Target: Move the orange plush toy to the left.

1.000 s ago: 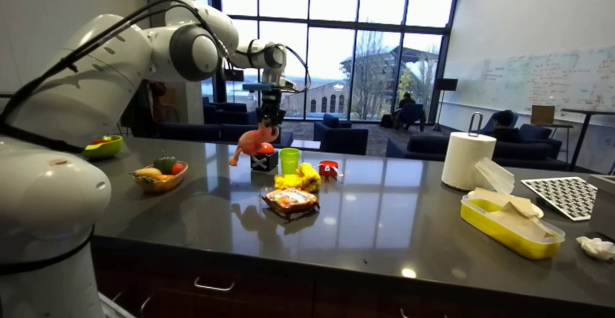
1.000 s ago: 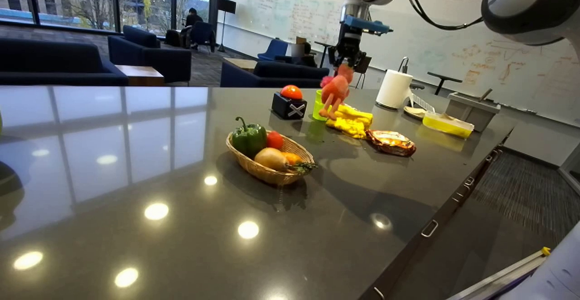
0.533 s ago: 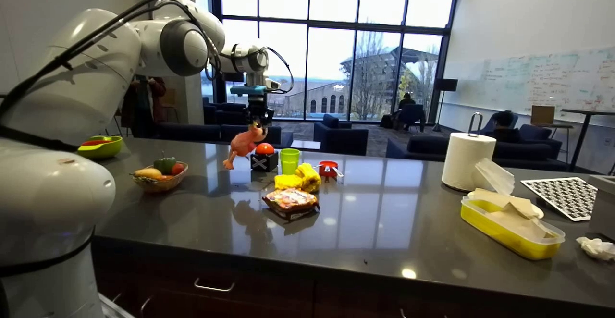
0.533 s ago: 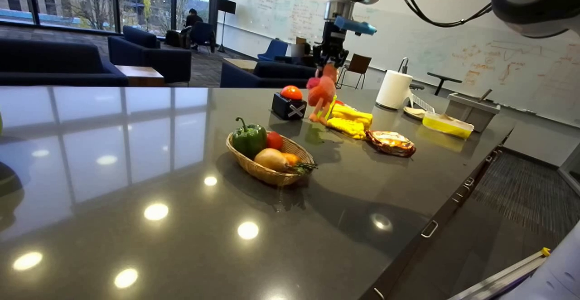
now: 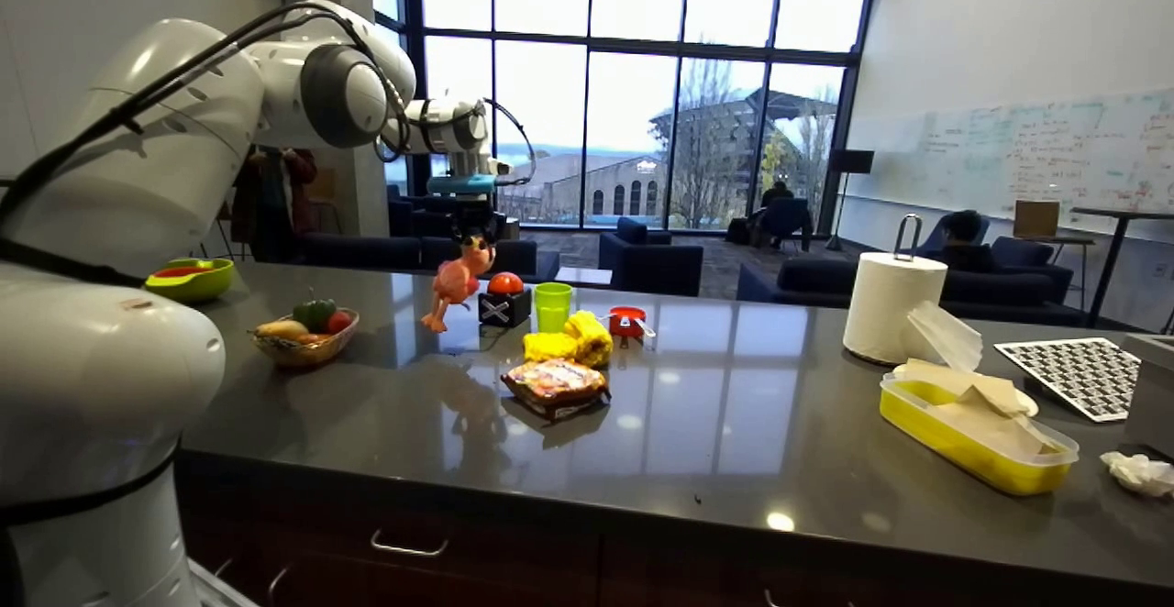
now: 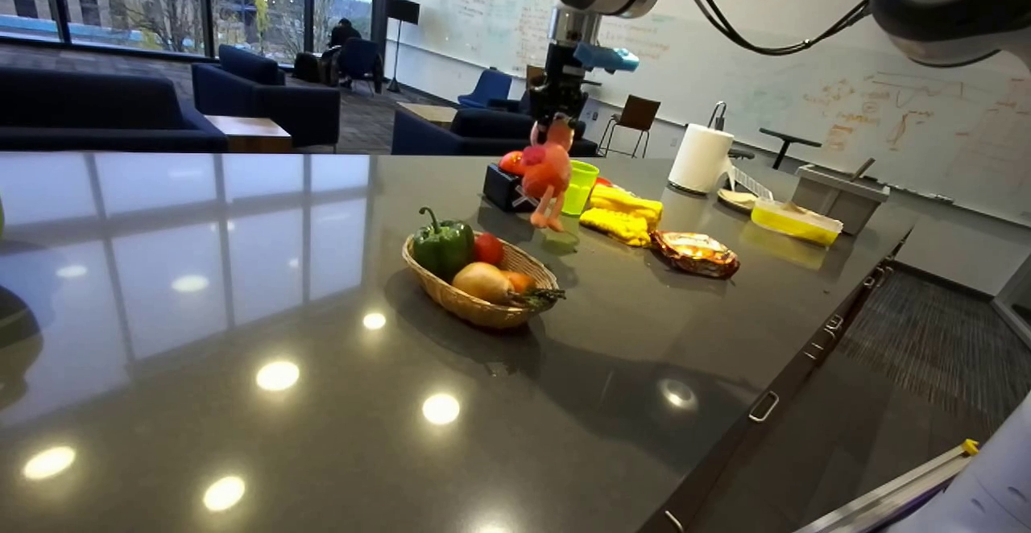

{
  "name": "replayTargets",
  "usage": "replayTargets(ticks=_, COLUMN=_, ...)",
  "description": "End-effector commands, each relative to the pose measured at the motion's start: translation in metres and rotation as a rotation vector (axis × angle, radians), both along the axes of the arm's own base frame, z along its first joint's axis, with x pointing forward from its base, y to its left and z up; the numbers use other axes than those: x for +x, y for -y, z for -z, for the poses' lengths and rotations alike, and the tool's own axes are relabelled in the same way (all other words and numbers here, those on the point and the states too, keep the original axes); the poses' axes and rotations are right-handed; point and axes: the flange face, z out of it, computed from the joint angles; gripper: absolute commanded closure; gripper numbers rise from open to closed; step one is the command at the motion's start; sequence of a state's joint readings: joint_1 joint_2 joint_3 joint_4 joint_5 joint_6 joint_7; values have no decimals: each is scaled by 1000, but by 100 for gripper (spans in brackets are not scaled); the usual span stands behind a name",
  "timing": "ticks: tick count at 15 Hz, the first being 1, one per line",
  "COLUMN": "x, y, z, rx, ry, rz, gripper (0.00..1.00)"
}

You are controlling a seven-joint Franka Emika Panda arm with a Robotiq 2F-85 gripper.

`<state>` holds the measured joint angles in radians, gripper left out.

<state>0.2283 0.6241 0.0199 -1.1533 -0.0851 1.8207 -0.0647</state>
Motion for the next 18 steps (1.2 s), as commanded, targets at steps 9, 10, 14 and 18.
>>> replayTargets(ticks=9, x=8, y=-69, z=-16, rx=-5, ry=144, rz=-316, gripper=79)
replayTargets(ticks=10, x=7, y=-74, z=-18, rx=2, ry=159, rz=-327, gripper=79)
replayTargets(ticks=14, x=-1, y=-98, z=-31, rx=50, ry=196, rz=-353, gripper=79)
replayTargets(ticks=18, x=-16, y=-116, z=-38, rx=64, ry=161, rz=-358, gripper=79)
